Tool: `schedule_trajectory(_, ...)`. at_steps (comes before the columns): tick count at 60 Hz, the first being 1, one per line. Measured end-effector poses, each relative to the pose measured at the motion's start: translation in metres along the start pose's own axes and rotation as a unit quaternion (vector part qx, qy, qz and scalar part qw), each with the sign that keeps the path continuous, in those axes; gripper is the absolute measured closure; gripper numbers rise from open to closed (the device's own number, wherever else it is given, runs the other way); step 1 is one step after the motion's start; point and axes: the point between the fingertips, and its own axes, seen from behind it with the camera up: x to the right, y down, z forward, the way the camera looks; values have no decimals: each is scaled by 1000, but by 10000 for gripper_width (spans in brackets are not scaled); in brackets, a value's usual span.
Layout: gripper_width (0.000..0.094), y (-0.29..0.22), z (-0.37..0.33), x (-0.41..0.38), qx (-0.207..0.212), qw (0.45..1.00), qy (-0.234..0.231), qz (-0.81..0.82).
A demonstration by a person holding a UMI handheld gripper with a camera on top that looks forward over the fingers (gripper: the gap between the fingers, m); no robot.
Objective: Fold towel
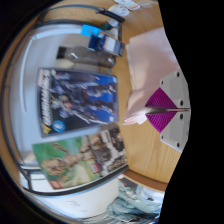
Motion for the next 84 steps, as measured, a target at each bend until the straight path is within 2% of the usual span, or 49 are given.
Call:
schedule_trajectory(10,917,-61,-50,83,41,999,16,28)
schedule_trajectory(21,905,-58,-52,192,33,997,57,32)
schedule_trajectory(23,797,-50,-46,208,26,997,63,35)
schedule_trajectory(25,784,-43,-39,224,21,997,69,33)
schedule_trajectory(26,694,-38,-37,232,18,997,74,32)
schedule_trajectory(28,621,-29,-30,245,10,996,78,27)
schedule_trajectory(32,407,-16,-24,268,-2,996,85,23)
schedule_trajectory(33,430,-14,-23,272,-3,996,85,24)
schedule_trajectory(39,408,-11,-33,285,-1,997,65,39)
schedule_trajectory(48,319,-34,-79,282,19,998,38,46)
schedule_trajectory(53,192,-54,-118,272,43,998,20,43)
schedule_trajectory(59,99,-71,-169,258,68,997,7,40)
schedule_trajectory(71,93,-57,-268,228,101,994,11,28)
schedule_trajectory(76,92,-31,-301,214,106,994,17,25)
schedule_trajectory(84,93,25,-344,202,88,995,32,22)
